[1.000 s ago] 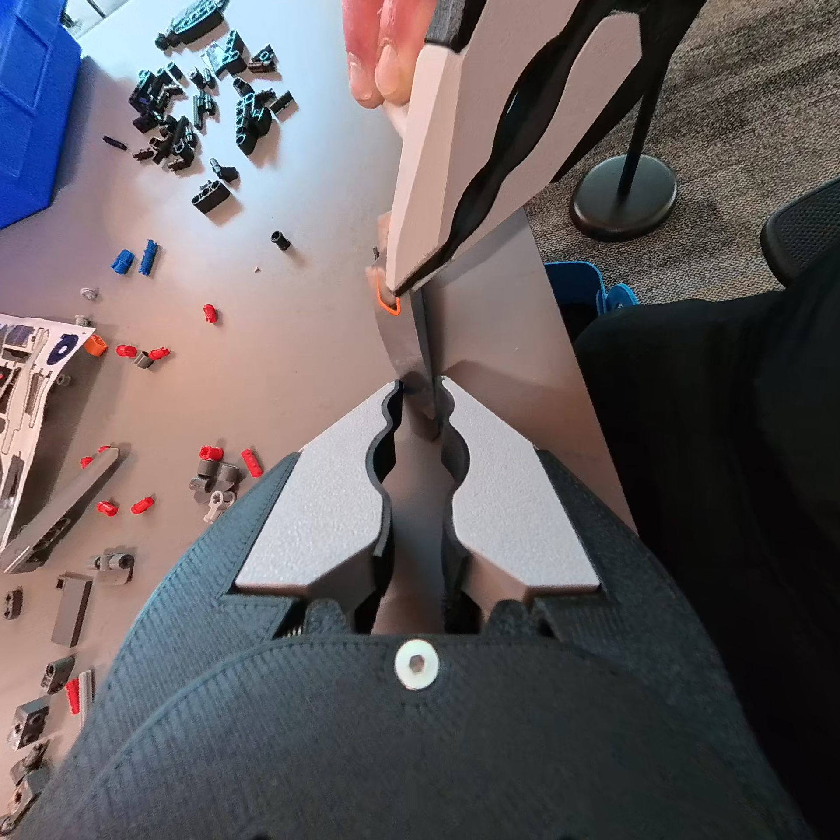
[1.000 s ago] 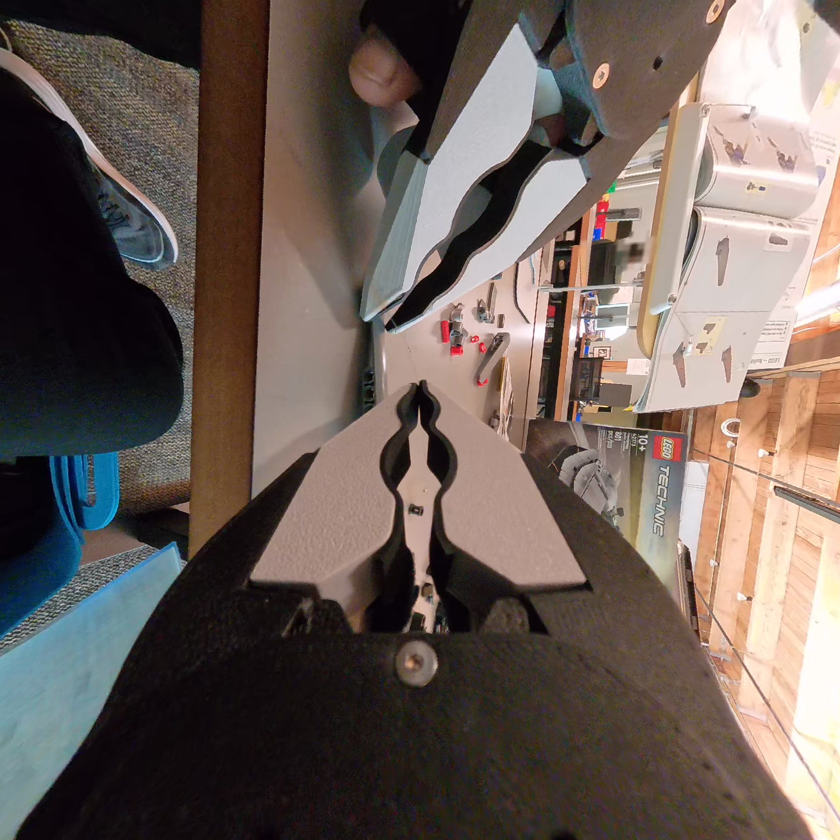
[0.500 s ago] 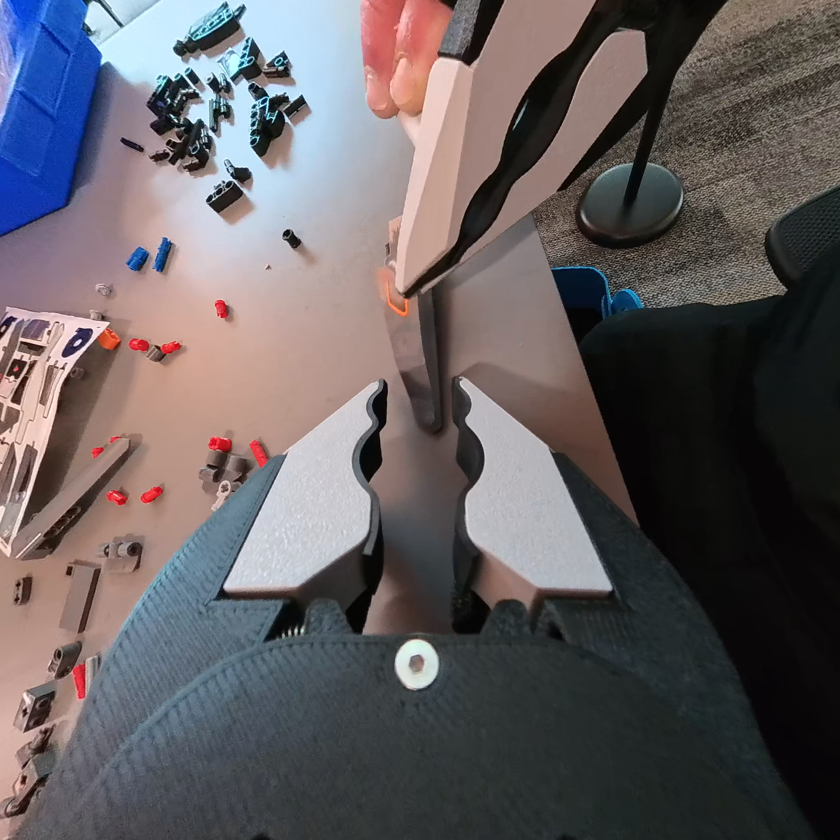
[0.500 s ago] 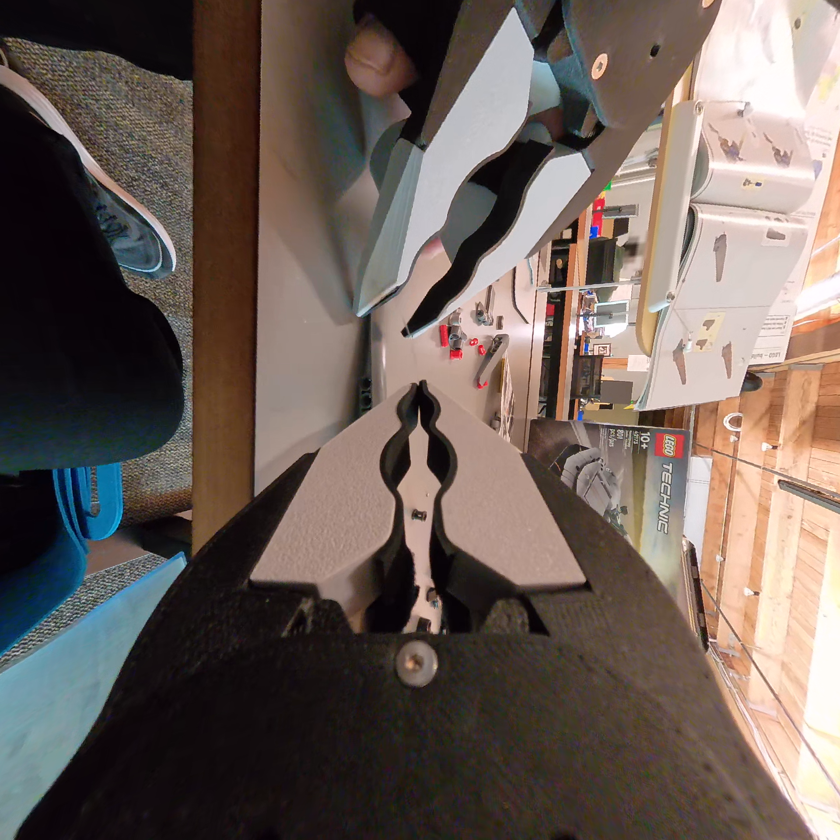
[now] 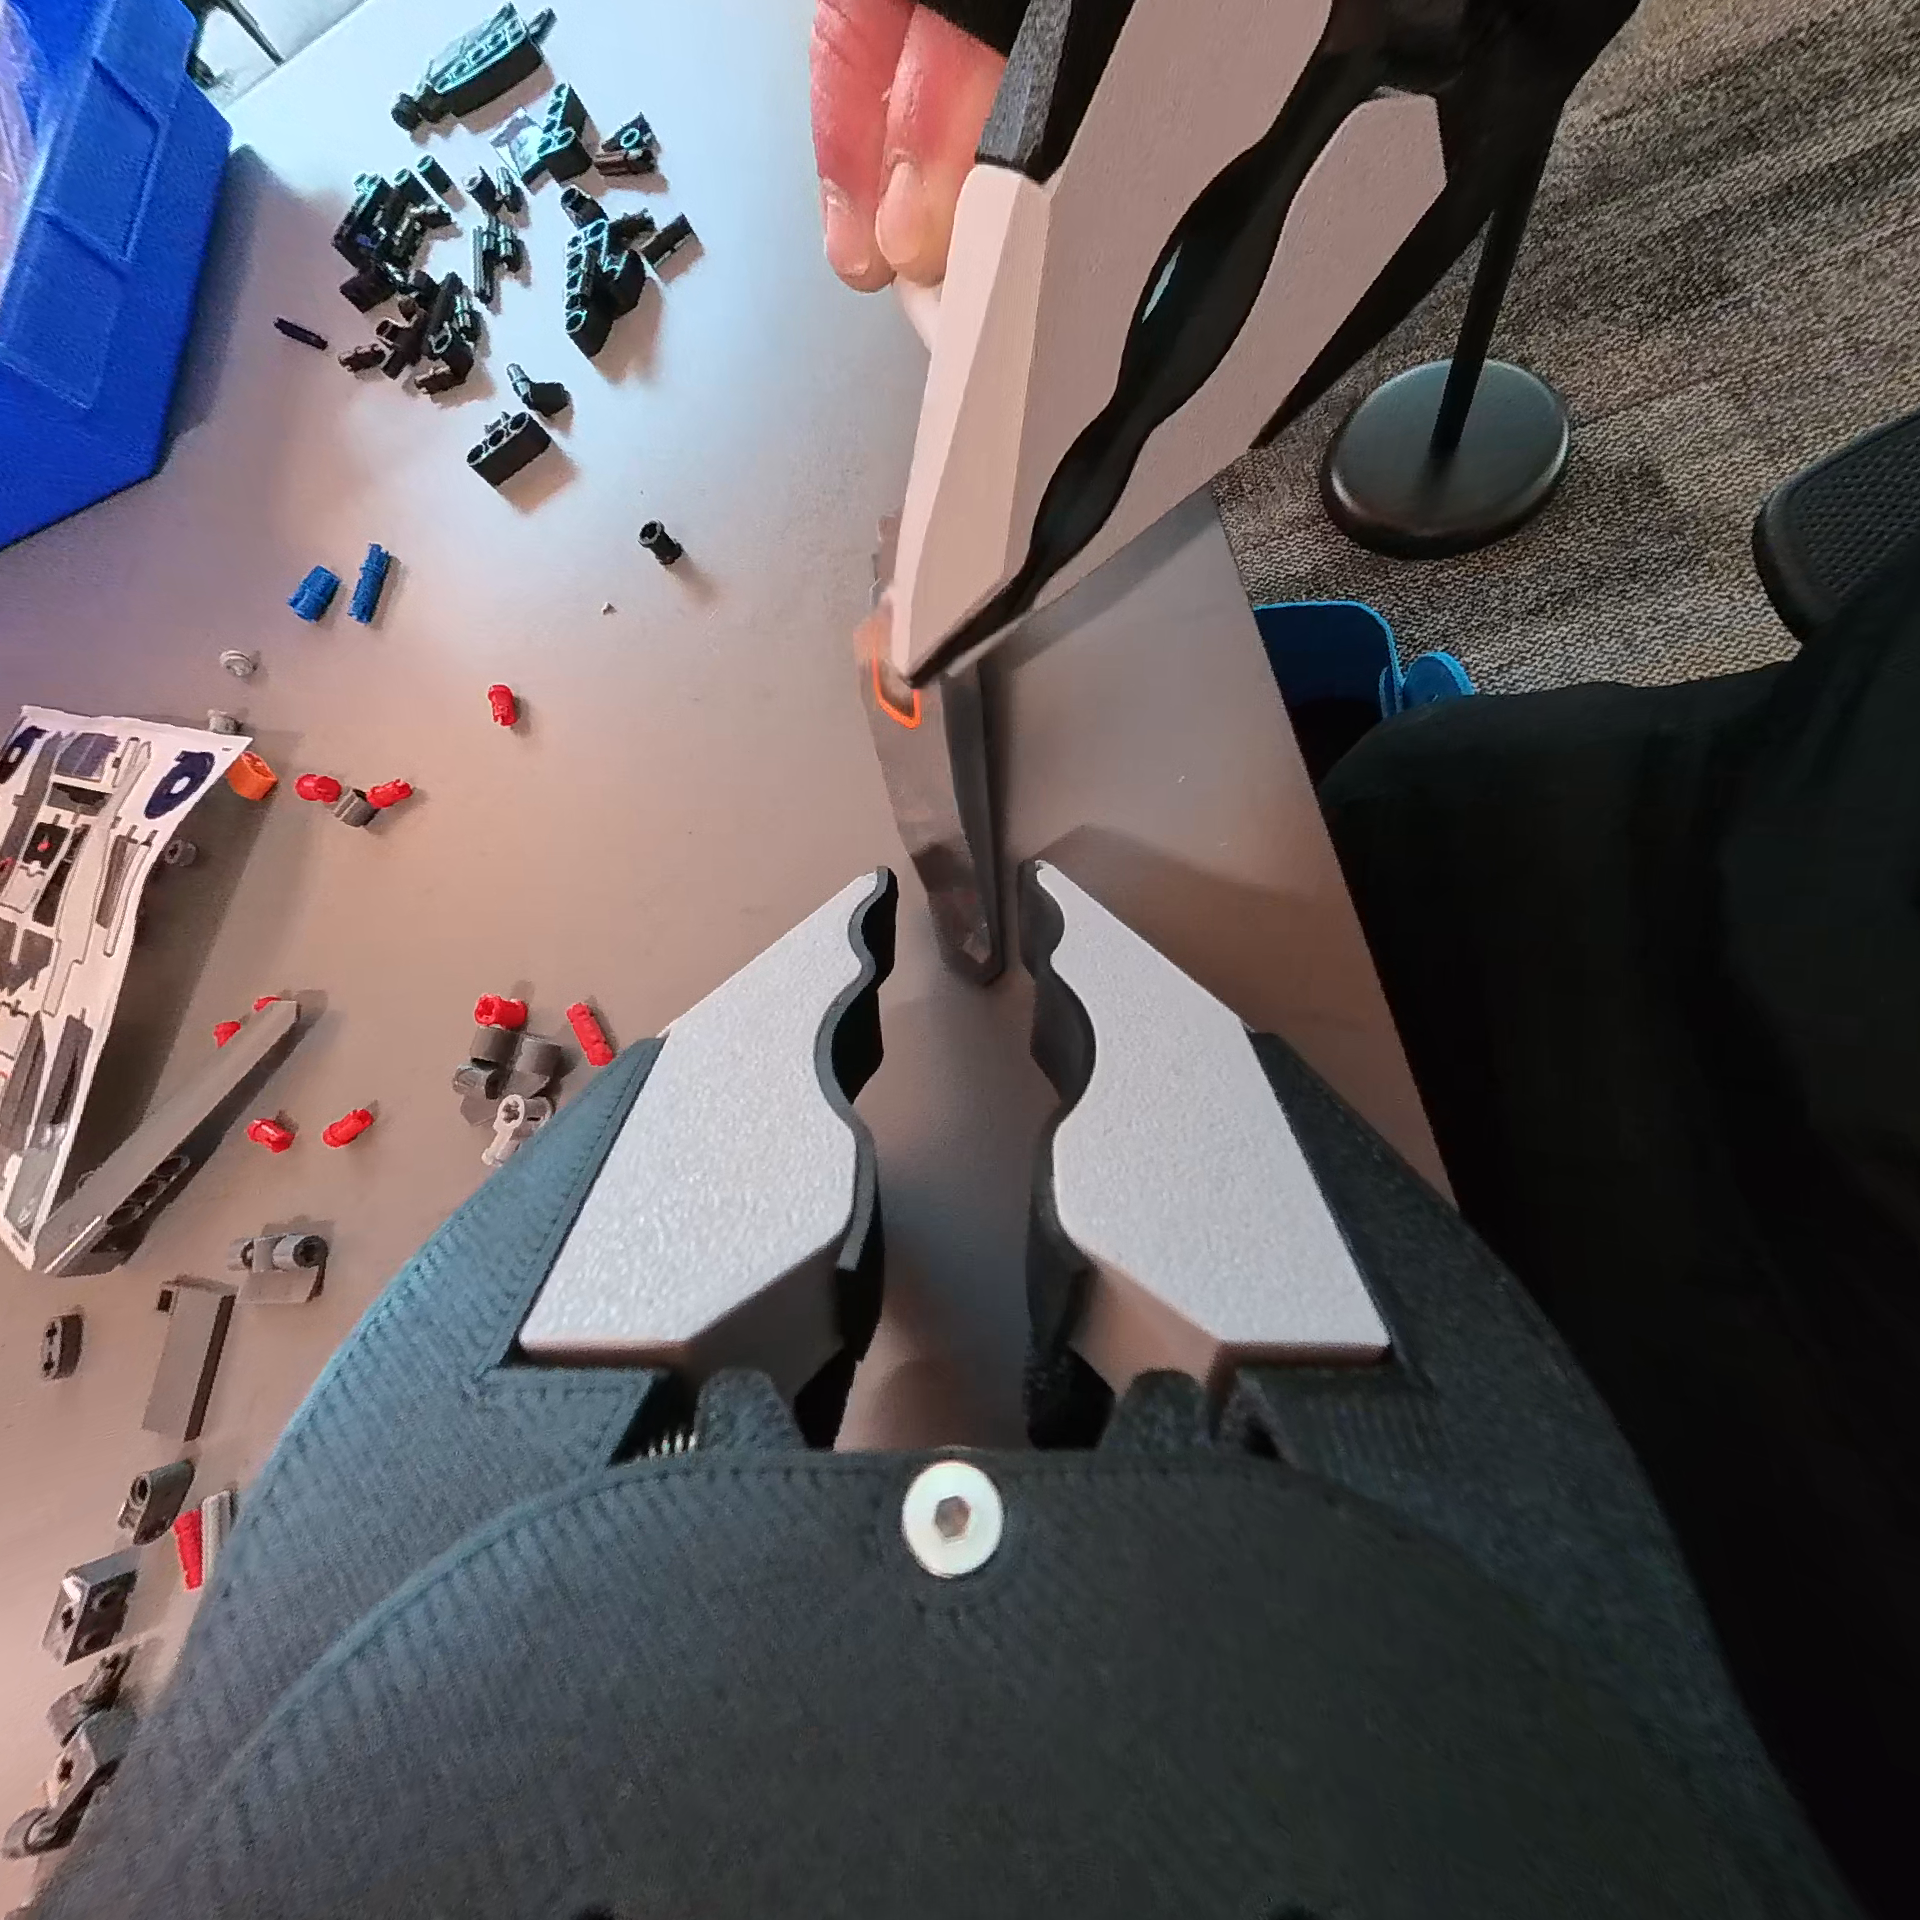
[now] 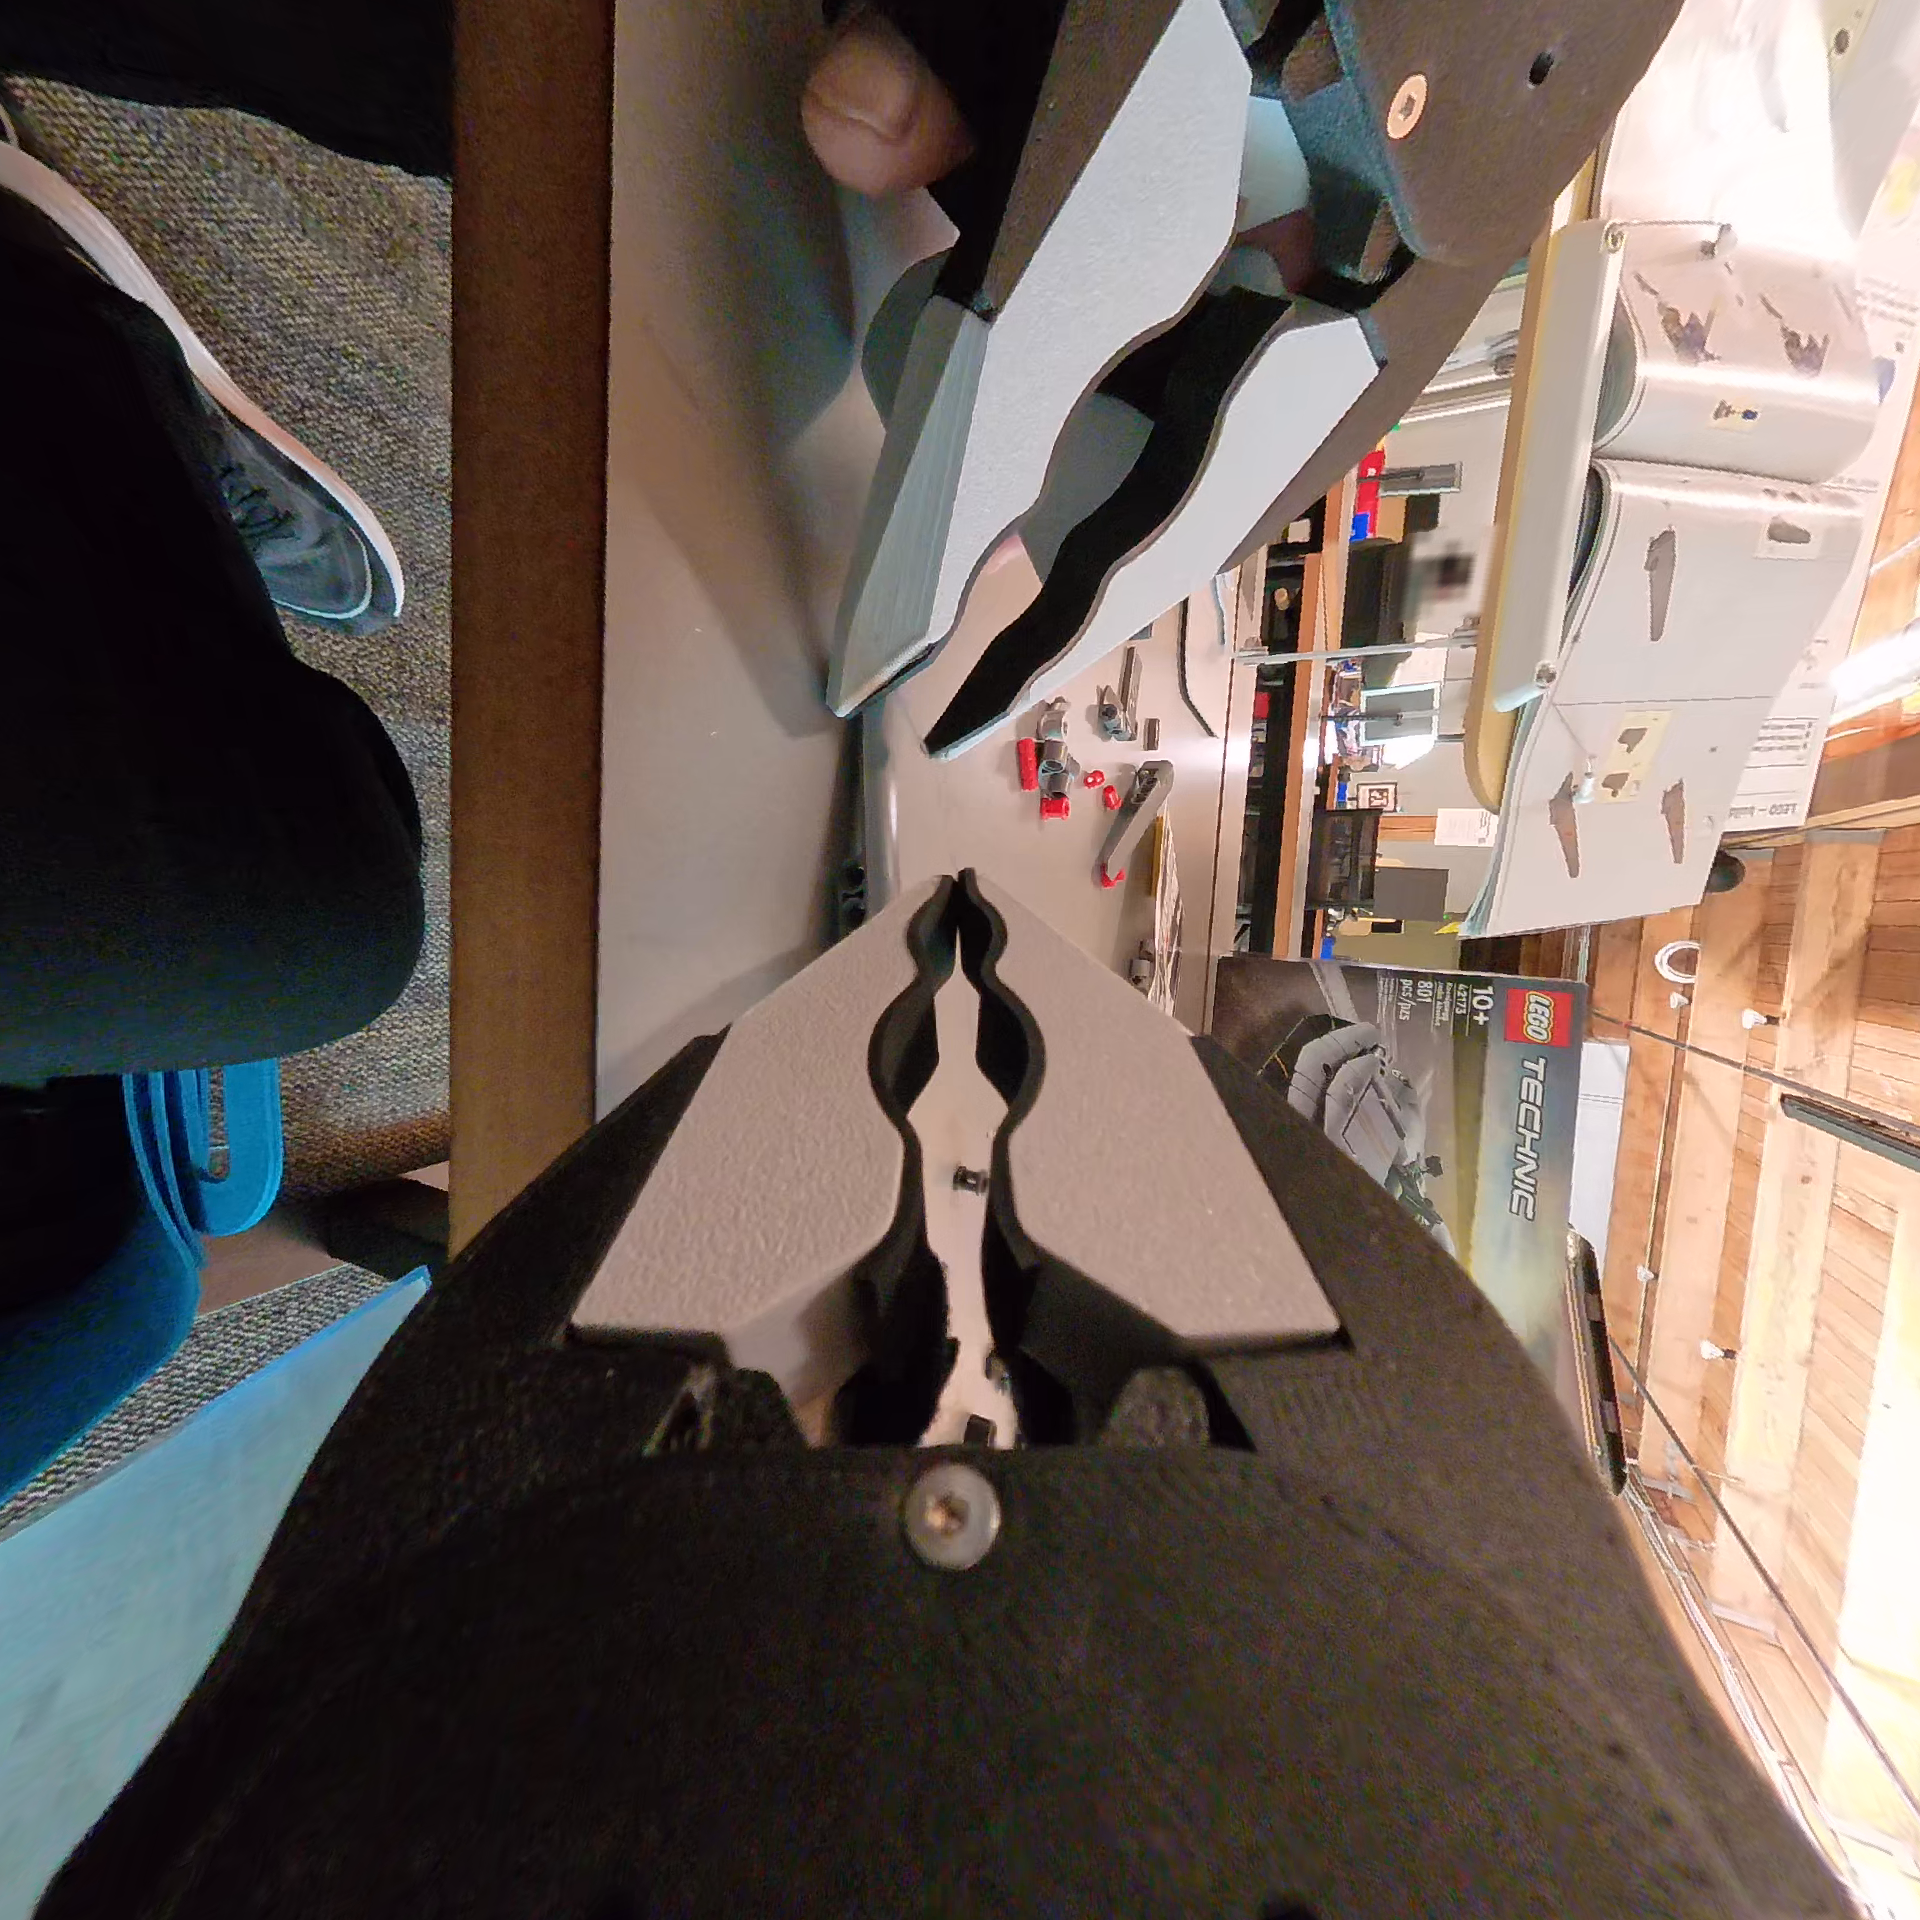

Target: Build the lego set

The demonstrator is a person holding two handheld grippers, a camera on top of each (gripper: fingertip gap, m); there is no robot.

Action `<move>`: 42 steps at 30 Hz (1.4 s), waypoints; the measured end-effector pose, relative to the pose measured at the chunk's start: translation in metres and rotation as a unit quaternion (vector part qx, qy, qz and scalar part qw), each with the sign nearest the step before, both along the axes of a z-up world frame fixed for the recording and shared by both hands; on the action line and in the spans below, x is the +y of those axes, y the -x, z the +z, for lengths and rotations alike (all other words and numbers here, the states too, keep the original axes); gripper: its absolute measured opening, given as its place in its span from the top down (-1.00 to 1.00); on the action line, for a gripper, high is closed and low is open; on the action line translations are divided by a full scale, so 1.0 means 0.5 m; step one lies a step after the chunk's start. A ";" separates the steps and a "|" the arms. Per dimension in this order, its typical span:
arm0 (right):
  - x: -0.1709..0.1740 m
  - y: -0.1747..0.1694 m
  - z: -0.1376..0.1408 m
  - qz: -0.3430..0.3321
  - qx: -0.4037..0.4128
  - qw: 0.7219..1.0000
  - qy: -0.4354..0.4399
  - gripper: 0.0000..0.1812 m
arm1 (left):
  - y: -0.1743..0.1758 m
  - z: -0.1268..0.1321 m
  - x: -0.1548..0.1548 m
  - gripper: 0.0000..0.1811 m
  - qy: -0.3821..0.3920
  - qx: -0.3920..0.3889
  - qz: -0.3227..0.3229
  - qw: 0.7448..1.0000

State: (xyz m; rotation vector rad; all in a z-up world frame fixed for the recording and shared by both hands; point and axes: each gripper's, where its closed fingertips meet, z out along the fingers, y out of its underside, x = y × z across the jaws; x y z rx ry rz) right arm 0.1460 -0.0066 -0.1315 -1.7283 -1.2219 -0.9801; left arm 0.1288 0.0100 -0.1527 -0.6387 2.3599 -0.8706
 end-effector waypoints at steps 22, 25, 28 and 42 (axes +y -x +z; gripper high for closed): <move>0.001 0.003 0.001 0.000 0.006 1.000 -0.004 1.00 | -0.002 -0.001 0.001 0.77 0.005 0.008 0.002 1.000; 0.002 0.001 0.004 -0.003 0.009 1.000 -0.007 1.00 | -0.002 -0.001 0.000 0.78 0.005 0.009 0.002 1.000; 0.002 0.002 0.004 -0.003 0.010 1.000 -0.008 1.00 | -0.002 -0.002 0.000 0.79 0.005 0.010 0.001 1.000; 0.003 0.005 0.010 -0.004 0.008 1.000 -0.012 1.00 | -0.001 -0.004 -0.003 0.86 -0.001 0.009 -0.004 1.000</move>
